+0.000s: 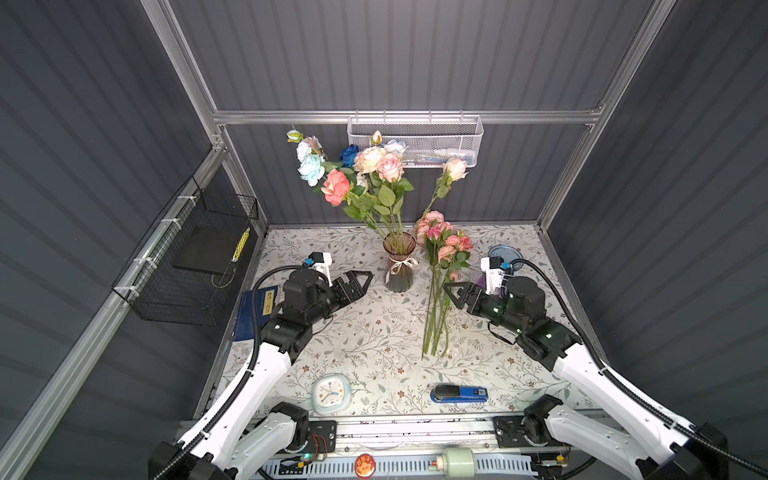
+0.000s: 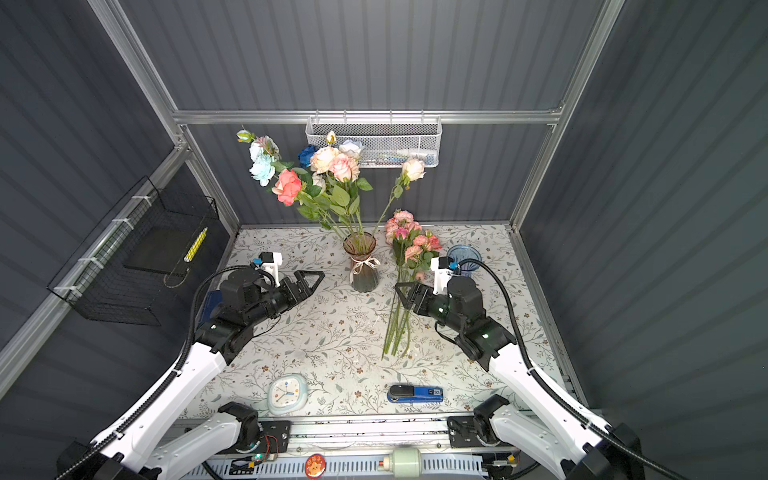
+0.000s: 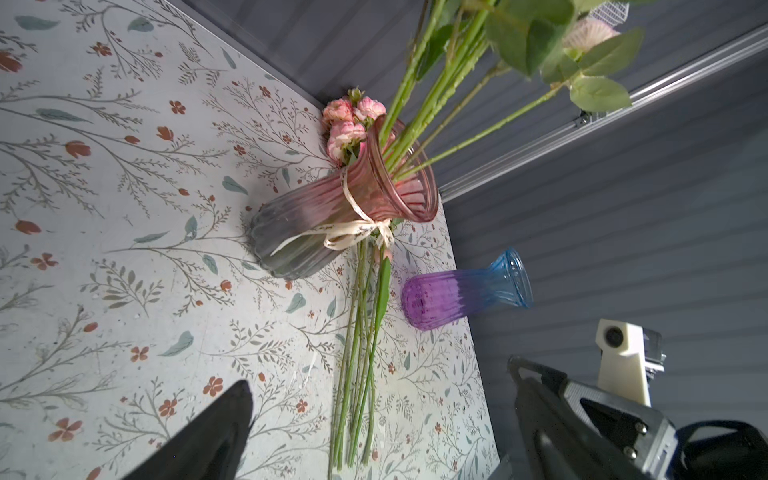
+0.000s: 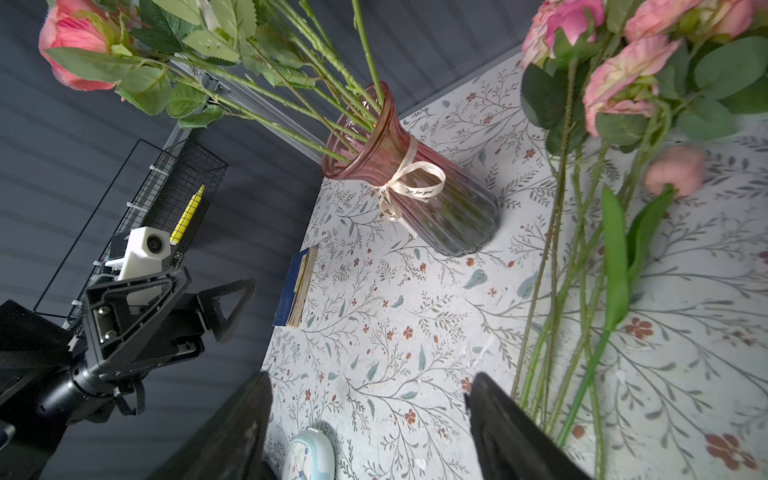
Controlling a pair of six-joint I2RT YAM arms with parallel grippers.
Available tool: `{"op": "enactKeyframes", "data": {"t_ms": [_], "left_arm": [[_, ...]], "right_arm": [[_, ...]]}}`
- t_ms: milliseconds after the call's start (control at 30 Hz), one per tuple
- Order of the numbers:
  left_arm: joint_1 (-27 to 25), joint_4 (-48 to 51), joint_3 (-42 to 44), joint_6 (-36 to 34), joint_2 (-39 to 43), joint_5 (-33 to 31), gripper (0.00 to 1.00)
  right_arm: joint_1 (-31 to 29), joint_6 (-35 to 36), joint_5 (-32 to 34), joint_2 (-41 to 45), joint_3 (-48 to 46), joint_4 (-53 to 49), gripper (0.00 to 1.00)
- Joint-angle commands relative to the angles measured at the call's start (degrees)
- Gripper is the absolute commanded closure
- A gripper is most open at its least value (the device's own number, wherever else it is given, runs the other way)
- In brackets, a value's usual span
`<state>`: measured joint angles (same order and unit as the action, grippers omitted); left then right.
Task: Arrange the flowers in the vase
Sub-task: 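Open both grippers and withdraw the right arm past the purple vase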
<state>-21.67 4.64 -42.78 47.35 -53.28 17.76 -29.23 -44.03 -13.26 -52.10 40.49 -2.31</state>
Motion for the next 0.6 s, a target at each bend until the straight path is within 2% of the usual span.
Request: {"op": "enactKeyframes", "data": {"t_ms": [0,167,367,467,567], "left_arm": [[-0.22,-2.73,3.94,1.60,4.33,3.00,0.00],[-0.28,-3.08,7.88,1.52,6.85,4.30,0.00],[-0.30,-3.53,10.40,2.35,6.18,5.24,0.00],[-0.30,-3.41,11.03,2.31,6.72,5.34,0.00],[-0.30,-2.17,10.91,1.83,7.76,4.79,0.00]], "right_arm": [[0.00,1.75,2.69,2.16,0.42,-7.92,0.23],[0.05,2.35,9.60,6.45,1.68,-15.57,0.23],[0.63,1.38,23.80,9.33,7.31,-25.75,0.20],[2.79,0.53,29.06,9.08,10.03,-28.30,0.19],[7.35,0.36,30.22,7.51,12.49,-28.33,0.18]]}}
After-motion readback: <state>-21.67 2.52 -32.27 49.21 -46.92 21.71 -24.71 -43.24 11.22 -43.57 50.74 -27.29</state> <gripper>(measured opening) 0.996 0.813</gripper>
